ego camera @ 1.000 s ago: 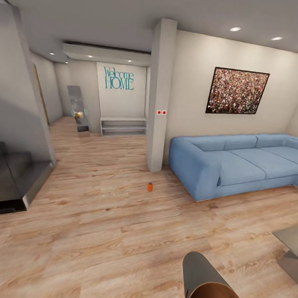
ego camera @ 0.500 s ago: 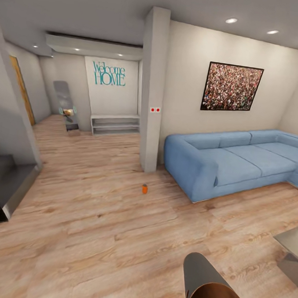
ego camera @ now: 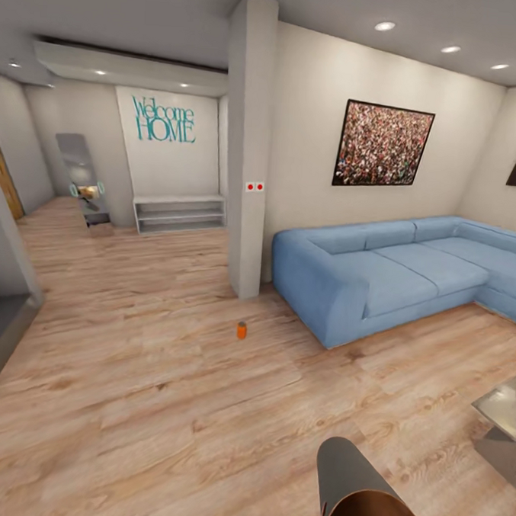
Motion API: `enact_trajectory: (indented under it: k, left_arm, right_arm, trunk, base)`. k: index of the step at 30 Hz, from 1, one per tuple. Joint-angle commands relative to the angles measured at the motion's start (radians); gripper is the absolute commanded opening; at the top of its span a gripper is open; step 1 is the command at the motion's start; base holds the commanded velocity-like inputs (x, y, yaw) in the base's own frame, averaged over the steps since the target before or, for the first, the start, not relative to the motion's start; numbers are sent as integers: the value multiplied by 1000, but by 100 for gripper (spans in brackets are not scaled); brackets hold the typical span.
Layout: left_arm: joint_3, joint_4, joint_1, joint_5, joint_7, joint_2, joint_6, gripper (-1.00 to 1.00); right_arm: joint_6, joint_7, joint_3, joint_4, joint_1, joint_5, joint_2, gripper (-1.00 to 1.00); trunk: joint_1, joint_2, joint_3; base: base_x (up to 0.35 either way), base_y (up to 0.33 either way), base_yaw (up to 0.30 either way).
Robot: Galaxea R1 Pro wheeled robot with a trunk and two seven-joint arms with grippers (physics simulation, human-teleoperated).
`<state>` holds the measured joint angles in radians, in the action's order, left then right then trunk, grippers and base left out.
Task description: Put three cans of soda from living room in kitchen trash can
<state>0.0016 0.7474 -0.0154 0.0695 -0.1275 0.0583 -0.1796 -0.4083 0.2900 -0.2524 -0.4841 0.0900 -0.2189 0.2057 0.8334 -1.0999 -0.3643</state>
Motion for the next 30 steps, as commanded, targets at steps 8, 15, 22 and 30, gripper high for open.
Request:
enact_trajectory:
  k: [8,15,22,30]
  left_arm:
    - [0,1,0,1,-1,0,0,100]
    - [0,1,0,1,-1,0,0,100]
    - [0,1,0,1,-1,0,0,100]
    - [0,1,0,1,-1,0,0,100]
  right_arm:
    - [-6,12,-47,-3,0,-1,-4,-100]
    - [-8,13,-75,-4,0,2,-9,-100]
    - [-9,14,-80,-4,0,1,-9,-100]
    - [-9,15,-82,-4,0,0,-9,-100]
  trunk:
    - [0,0,-5]
    - [0,0,-6]
    - [0,0,-6]
    - [0,0,-6]
  base:
    - [163,292,-204]
    - [161,293,-73]
    - [161,294,-36]
    - [161,294,-205]
